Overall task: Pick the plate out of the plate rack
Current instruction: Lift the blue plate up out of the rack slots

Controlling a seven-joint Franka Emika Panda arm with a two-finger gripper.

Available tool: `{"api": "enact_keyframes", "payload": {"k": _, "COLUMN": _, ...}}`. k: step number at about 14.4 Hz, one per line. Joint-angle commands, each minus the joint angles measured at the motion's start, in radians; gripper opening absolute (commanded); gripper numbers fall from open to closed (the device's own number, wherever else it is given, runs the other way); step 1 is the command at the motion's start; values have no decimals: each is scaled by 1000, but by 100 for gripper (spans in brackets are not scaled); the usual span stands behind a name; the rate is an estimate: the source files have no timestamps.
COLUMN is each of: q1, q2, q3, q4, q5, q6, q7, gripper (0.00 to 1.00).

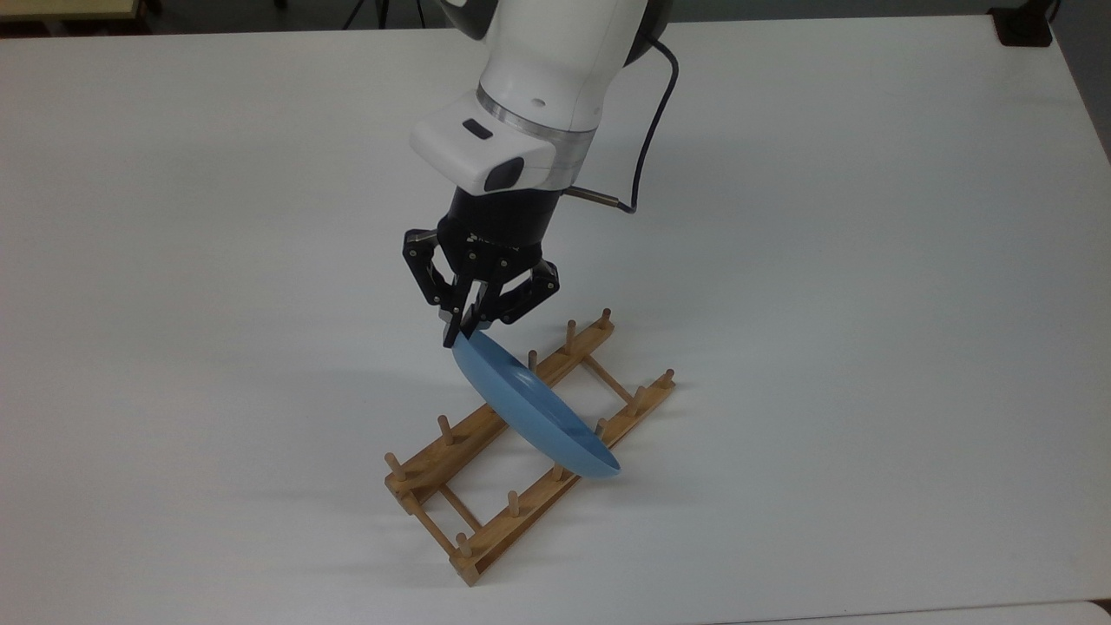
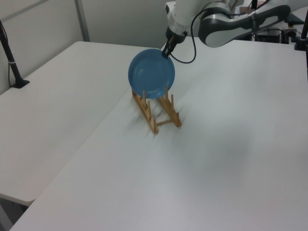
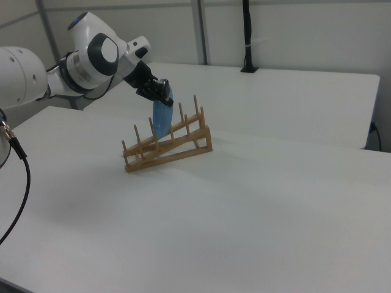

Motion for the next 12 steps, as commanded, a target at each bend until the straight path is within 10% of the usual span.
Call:
{"api": "enact_keyframes", "payload": {"k": 1, "q1": 1, "q2": -55, "q3": -9, "q4": -1, "q5": -18, "q6": 9, "q7": 14, "gripper": 0}}
{"api": "enact_keyframes", "payload": {"k": 7, "q1": -15, "q2": -145, "q3": -7, "q4": -7, "q5": 5, "q6": -59, "q7": 5, "gripper": 0}}
{"api": "enact_keyframes", "payload": {"k": 12, "q1": -36, "q2": -165, "q3": -9, "q4": -7, "q5": 253, "q6": -240, "q7": -215, "gripper": 0}}
